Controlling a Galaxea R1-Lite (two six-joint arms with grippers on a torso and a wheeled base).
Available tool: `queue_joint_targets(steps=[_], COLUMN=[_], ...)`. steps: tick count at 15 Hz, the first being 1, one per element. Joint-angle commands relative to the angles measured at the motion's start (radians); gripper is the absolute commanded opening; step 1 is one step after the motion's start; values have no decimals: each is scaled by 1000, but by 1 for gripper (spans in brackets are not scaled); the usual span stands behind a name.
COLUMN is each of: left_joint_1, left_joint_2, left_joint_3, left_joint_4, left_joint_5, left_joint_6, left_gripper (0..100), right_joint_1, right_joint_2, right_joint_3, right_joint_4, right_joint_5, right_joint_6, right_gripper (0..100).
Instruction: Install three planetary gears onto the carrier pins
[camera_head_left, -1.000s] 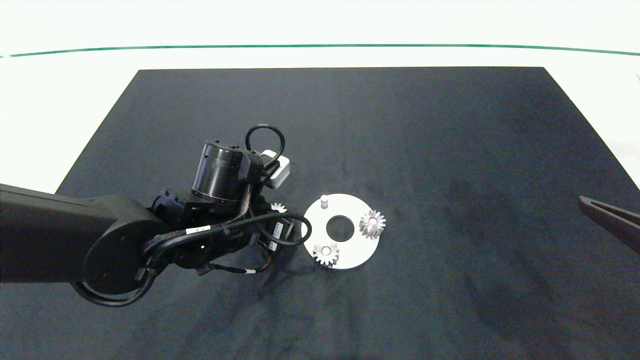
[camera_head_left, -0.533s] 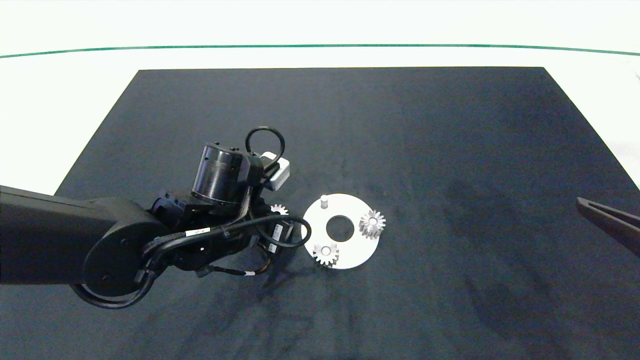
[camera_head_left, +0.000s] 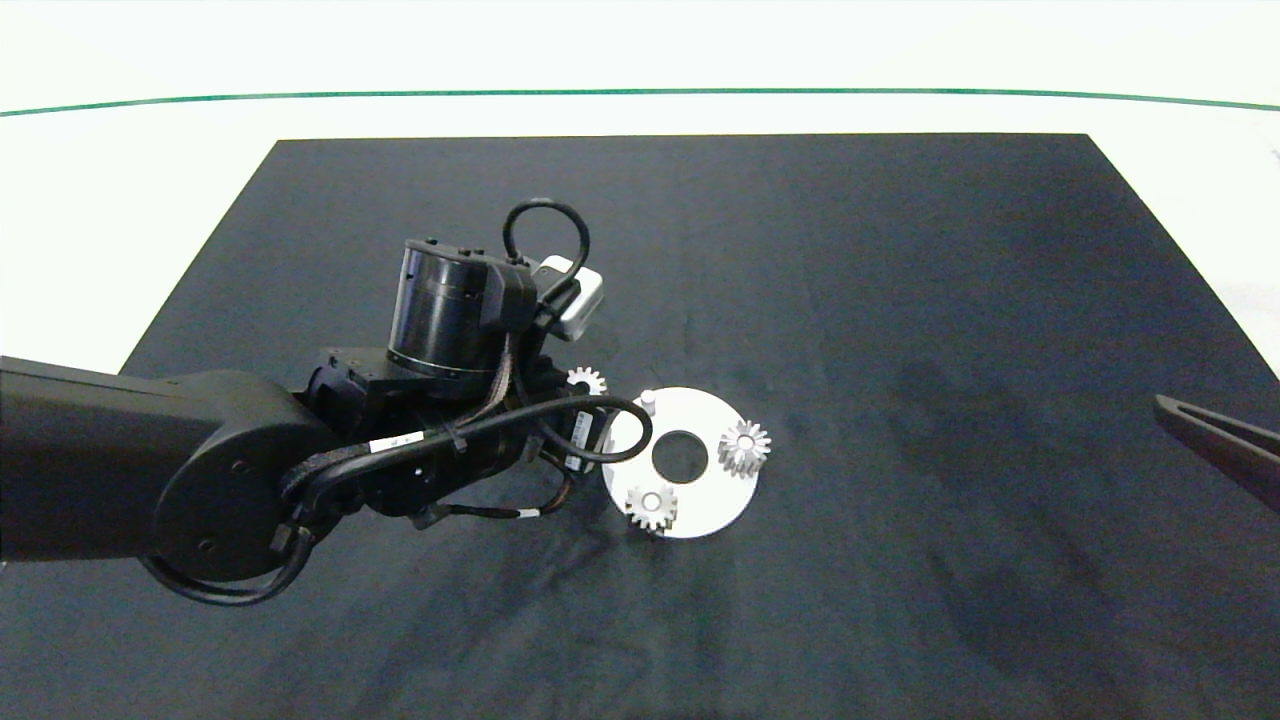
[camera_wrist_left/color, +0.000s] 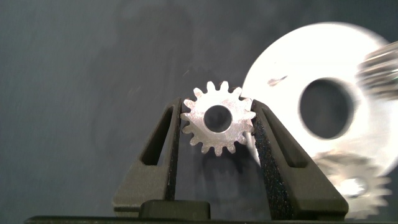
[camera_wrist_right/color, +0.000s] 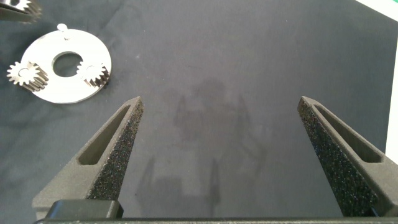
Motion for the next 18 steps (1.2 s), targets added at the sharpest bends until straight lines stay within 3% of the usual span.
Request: queue_joint_targets(steps=[1, 4, 18], left_joint_1=[-59, -91, -88], left_joint_2=[4, 24, 145], left_joint_3=[-75, -145, -180], left_joint_4=[16, 110, 77], left_joint_5=[2, 2, 4], left_joint_6=[6, 4, 7], left_gripper=[25, 25, 25], right_joint_1=[1, -1, -1], right_joint_2=[-3, -5, -8], right_joint_3=[-2, 0, -3], right_joint_4=[-5, -13, -13], right_joint_5=[-2, -2, -2], right_joint_6=[-3, -3, -2], right_gripper=[100, 100, 100])
